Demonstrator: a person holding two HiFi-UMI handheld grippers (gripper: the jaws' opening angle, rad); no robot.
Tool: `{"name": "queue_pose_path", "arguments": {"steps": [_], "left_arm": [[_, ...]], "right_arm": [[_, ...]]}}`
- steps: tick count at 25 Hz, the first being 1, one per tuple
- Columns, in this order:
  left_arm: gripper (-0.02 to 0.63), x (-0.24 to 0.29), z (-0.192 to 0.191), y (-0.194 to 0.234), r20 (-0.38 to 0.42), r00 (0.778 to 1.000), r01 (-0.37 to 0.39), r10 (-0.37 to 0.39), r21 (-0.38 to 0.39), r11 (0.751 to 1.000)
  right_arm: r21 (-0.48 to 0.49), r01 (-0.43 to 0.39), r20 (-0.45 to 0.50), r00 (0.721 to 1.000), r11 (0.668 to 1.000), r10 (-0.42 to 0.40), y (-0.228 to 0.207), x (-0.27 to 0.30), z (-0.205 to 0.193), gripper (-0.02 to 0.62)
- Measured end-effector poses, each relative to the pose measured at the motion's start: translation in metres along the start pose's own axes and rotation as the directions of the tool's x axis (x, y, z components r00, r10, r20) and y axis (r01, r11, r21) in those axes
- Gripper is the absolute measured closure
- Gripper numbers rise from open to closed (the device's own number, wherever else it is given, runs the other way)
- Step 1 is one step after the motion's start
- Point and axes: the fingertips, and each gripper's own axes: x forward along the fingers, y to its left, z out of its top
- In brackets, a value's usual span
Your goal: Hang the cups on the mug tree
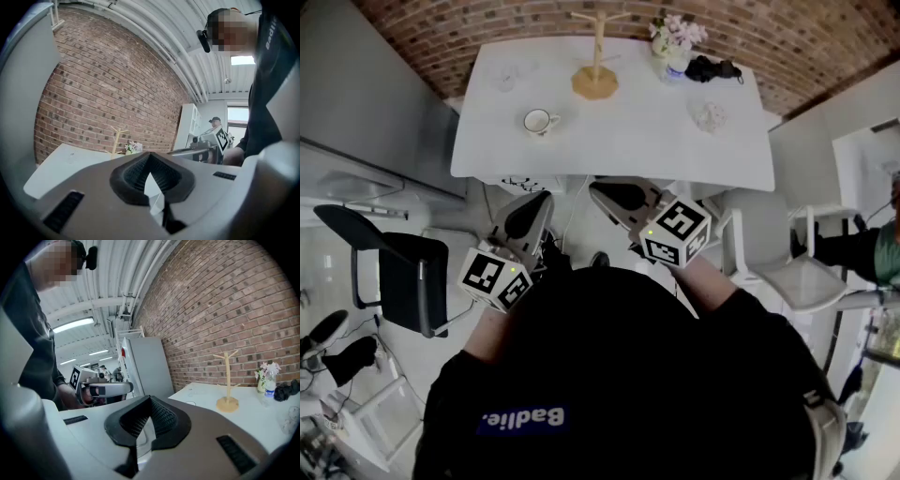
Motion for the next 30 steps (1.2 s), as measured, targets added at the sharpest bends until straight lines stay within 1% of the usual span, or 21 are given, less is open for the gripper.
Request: {"name": "queue_pose_path", "arguments": {"steps": [4, 8, 13, 18, 23, 26, 28, 30], "left_arm": [[0.607, 0.000, 0.001, 0.002, 0.003, 1.000, 0.003, -0.003, 0.002, 1.000], [0.607, 0.001, 0.006, -0.001, 0.032, 0.999, 0.021, -0.021, -0.002, 1.000], [0.607, 0.003, 0.011, -0.005, 0.060, 0.998, 0.036, -0.036, 0.011, 0.999], [0.607, 0.003, 0.007, -0.011, 0.034, 0.999, 0.035, -0.035, 0.001, 0.999], [0.607, 0.002, 0.006, -0.013, 0.048, 0.998, 0.042, -0.042, -0.001, 0.999], [0.607, -0.001, 0.005, -0.013, 0.023, 0.999, 0.045, -0.045, -0.008, 0.999], [0.607, -0.004, 0.006, -0.010, 0.028, 0.998, 0.053, -0.053, -0.008, 0.999], [0.607, -0.004, 0.008, -0.004, 0.055, 0.996, 0.068, -0.068, -0.006, 0.998]], "right_arm": [[0.004, 0.001, 0.005, 1.000, 1.000, -0.001, -0.002, 0.000, 0.000, 0.568], [0.009, -0.004, 0.007, 1.000, 1.000, 0.004, -0.002, -0.001, 0.000, 0.568], [0.010, -0.007, 0.010, 1.000, 1.000, 0.007, 0.001, -0.004, 0.001, 0.568], [0.012, -0.015, 0.012, 1.000, 1.000, 0.015, 0.004, -0.009, 0.001, 0.568], [0.017, -0.030, 0.026, 0.999, 0.999, 0.030, 0.009, -0.014, 0.001, 0.568], [0.024, -0.027, 0.026, 0.999, 0.999, 0.026, 0.009, -0.012, 0.001, 0.568], [0.030, -0.022, 0.019, 1.000, 0.999, 0.022, 0.008, -0.007, 0.001, 0.566], [0.037, -0.010, 0.015, 1.000, 0.999, 0.009, 0.004, -0.001, 0.002, 0.566]]}}
